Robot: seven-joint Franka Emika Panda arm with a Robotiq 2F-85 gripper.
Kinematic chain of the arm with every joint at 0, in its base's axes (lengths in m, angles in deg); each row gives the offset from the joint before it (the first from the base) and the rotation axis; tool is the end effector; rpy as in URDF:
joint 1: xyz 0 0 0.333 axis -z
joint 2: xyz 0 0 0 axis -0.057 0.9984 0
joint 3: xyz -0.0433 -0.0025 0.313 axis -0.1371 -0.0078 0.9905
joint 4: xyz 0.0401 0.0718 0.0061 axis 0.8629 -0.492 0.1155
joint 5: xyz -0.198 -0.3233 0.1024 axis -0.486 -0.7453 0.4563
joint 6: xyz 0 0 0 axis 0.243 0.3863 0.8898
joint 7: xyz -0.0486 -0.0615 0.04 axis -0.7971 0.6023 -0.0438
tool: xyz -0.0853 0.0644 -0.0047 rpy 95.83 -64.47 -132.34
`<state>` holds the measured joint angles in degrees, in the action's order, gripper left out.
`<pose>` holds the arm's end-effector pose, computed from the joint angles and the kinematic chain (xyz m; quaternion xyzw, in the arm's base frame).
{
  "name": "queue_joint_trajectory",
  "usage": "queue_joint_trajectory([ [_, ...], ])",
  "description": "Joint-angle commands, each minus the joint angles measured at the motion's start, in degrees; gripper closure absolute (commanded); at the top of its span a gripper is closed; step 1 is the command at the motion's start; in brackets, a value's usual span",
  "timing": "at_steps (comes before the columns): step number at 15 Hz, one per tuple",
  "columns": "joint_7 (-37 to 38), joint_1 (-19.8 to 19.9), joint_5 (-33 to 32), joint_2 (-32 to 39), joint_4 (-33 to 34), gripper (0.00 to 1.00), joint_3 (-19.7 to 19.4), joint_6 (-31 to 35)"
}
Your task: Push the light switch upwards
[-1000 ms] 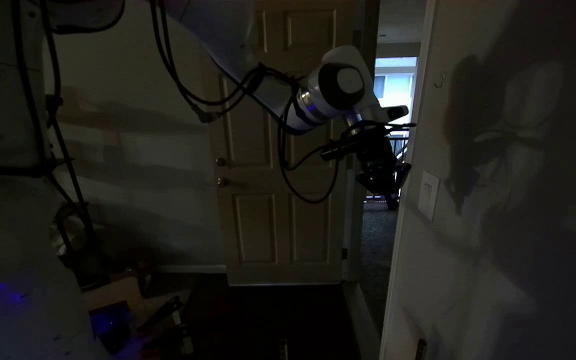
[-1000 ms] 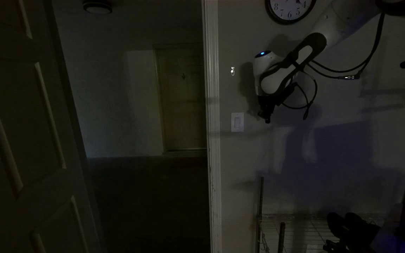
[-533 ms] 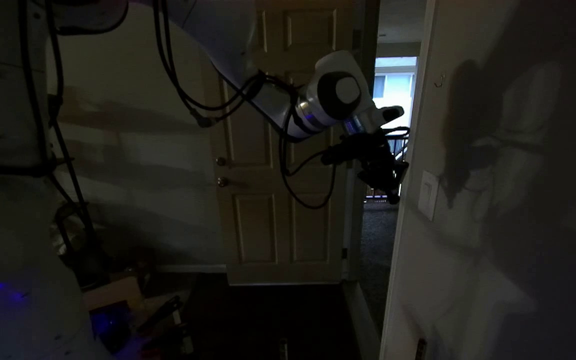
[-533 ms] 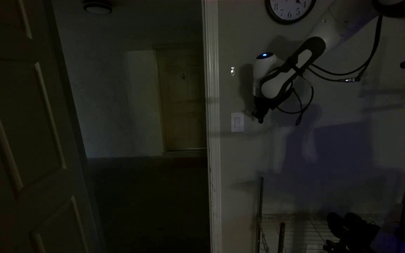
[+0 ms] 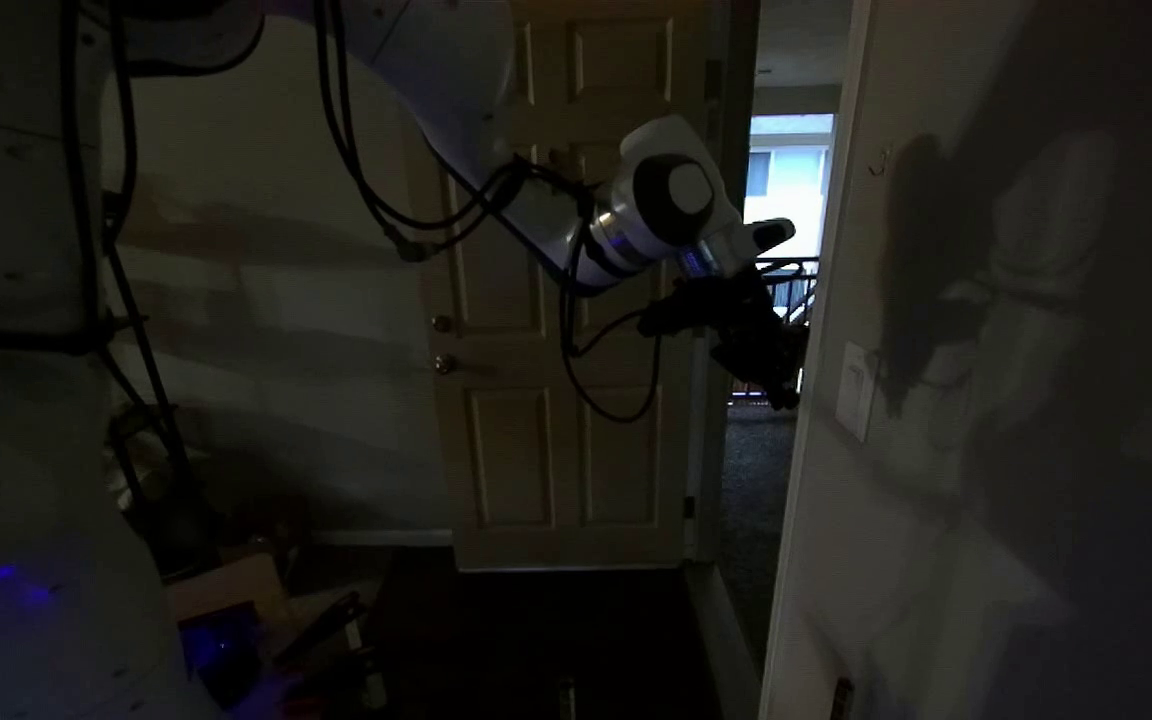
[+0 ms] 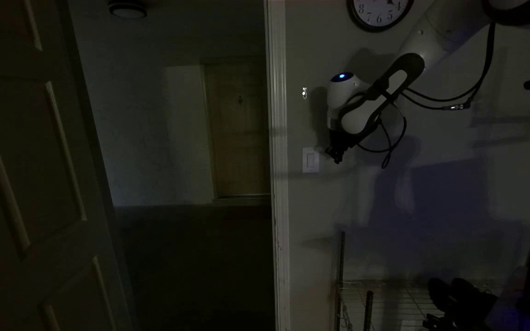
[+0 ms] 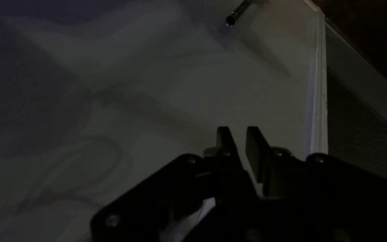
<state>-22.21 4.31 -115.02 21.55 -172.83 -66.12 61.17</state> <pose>0.6163 -0.0953 0.3744 0.9671 -0.0036 0.1611 0.1969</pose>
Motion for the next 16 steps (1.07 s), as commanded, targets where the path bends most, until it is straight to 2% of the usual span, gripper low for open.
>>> queue_joint_trajectory([
  [1, -0.33, -0.25, 0.31, -0.01, 0.08, 0.77, -0.33, -0.07],
  [2, -0.33, -0.25, 0.31, -0.01, 0.08, 0.73, -0.35, -0.07],
  [5, -0.32, -0.24, 0.31, -0.01, 0.08, 0.72, -0.39, -0.07],
  [6, -0.05, -0.38, -0.30, -0.07, 0.10, 0.47, -0.60, -0.59],
  [7, 0.47, -0.43, -0.77, 0.16, 0.13, 0.45, -0.87, -1.10],
  [8, 0.64, -0.45, -1.09, 0.48, 0.21, 0.83, -0.98, -0.76],
  [10, 0.32, -0.48, -1.29, 2.86, 1.40, 0.87, -0.98, 0.55],
  [14, -0.33, -0.22, 2.07, 11.01, 5.35, 0.98, -0.34, 9.73],
  [16, 1.39, -1.39, 1.79, 13.97, 6.81, 0.96, -2.12, 15.91],
])
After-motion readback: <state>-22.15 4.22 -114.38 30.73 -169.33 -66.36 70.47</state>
